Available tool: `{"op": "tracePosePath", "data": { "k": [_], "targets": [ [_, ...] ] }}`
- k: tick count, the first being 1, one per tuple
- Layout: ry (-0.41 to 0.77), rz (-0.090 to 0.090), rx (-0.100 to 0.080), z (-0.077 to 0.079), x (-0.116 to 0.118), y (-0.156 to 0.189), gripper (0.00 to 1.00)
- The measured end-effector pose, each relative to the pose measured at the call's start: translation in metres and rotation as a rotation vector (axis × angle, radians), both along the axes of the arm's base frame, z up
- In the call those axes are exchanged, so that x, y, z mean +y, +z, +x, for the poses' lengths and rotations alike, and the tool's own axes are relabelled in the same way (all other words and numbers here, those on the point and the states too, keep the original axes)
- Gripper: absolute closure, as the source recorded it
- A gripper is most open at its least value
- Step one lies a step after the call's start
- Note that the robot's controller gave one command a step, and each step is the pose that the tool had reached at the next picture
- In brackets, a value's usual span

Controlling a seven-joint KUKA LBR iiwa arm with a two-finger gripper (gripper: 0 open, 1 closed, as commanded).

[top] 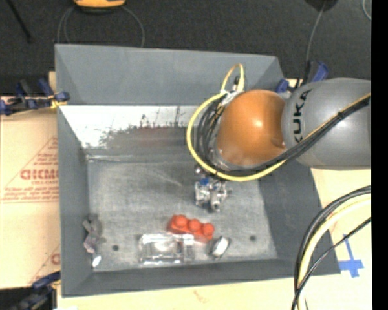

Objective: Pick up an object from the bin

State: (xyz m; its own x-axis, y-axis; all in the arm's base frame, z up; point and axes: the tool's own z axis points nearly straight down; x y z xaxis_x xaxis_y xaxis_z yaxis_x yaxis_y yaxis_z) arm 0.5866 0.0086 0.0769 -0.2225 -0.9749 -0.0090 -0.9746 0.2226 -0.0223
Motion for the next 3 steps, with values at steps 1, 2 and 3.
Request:
{"op": "tracePosePath", "data": {
  "k": [1,2,3],
  "targets": [
    [0.297,-0.007,0.014,0.004,0.014,0.119,1.00],
    [0.213,-0.002,0.024,0.008,0.054,0.069,1.00],
    [0.209,-0.003,0.021,0.009,0.052,0.071,0.00]
  ]
}}
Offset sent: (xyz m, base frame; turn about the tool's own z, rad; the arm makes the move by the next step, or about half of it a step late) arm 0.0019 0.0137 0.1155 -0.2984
